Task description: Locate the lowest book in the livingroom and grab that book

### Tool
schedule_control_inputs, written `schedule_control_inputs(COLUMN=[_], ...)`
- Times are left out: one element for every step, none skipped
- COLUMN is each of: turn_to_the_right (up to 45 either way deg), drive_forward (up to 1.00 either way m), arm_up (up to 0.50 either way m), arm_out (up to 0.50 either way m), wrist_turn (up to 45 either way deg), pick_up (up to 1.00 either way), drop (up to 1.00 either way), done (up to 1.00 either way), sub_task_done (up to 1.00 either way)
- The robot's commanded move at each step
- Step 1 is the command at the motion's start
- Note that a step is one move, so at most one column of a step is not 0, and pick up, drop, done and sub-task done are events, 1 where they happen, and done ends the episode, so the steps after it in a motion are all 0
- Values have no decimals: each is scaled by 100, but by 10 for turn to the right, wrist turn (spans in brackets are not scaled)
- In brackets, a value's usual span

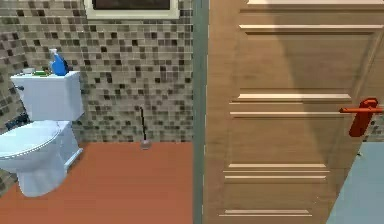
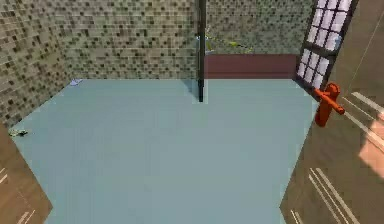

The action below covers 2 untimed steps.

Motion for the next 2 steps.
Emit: schedule_control_inputs(turn_to_the_right=[450,450], drive_forward=[0,0], arm_up=[0,0], arm_out=[0,0], wrist_turn=[0,0], pick_up=[0,0], drop=[0,0], done=[0,0], sub_task_done=[0,0])
